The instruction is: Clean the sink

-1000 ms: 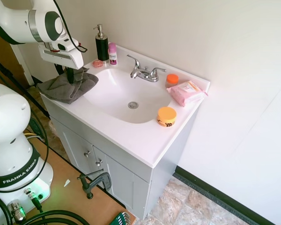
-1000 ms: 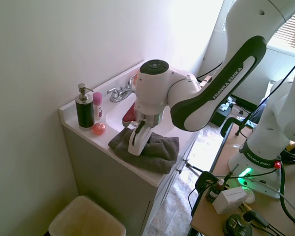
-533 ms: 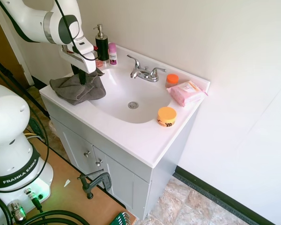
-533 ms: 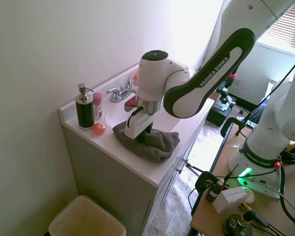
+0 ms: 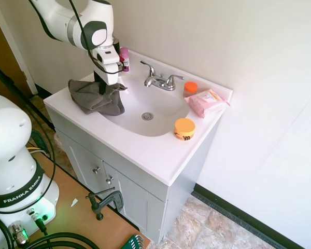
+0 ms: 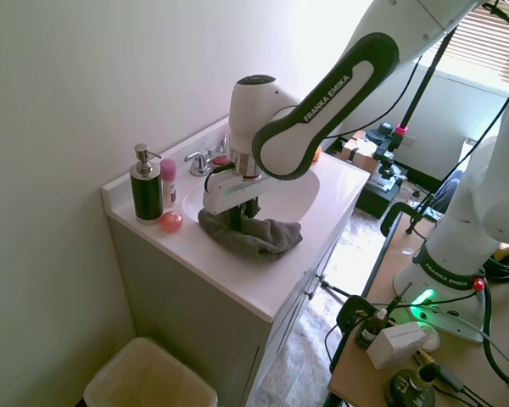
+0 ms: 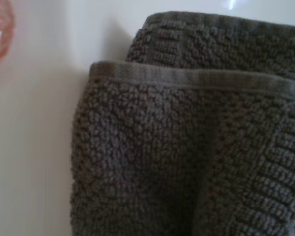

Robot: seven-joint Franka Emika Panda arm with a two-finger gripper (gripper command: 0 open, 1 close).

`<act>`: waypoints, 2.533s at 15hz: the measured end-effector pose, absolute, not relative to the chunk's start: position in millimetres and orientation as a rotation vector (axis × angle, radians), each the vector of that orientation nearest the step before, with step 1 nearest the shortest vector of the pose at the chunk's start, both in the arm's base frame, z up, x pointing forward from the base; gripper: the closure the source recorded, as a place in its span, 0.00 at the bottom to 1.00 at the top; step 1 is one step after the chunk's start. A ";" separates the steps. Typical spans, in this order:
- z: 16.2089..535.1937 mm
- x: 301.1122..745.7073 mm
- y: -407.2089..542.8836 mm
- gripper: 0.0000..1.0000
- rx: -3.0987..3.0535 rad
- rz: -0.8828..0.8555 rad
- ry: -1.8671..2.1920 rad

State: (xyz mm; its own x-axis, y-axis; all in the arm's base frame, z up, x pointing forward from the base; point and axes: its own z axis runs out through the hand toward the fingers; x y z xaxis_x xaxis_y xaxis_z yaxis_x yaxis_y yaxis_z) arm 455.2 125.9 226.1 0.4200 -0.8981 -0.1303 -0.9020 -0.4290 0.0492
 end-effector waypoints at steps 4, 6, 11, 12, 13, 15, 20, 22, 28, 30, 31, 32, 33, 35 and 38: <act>192.9 455.2 103.5 1.00 -2.654 0.330 1.664; 180.2 453.1 95.1 1.00 -2.726 0.332 1.616; 157.9 451.5 75.3 1.00 -2.975 0.203 1.432; 155.3 449.2 71.2 1.00 -3.024 0.158 1.399; 153.1 446.7 64.3 1.00 -3.064 0.116 1.378; 149.1 442.9 45.2 1.00 -3.123 0.050 1.362; 144.4 439.3 -5.5 1.00 -3.240 -0.097 1.327; 142.3 439.5 -12.9 1.00 -3.280 -0.165 1.294; 131.3 444.0 -30.0 1.00 -3.369 -0.435 1.156; 130.0 449.2 -39.6 1.00 -3.373 -0.535 1.124; 129.5 451.2 -43.4 1.00 -3.373 -0.580 1.100; 128.5 452.1 -45.5 1.00 -3.379 -0.623 1.067; 127.3 452.2 -46.1 1.00 -3.384 -0.668 1.033; 124.4 452.2 -47.4 1.00 -3.383 -0.780 0.963; 118.3 451.2 -45.5 1.00 -3.317 -0.917 0.940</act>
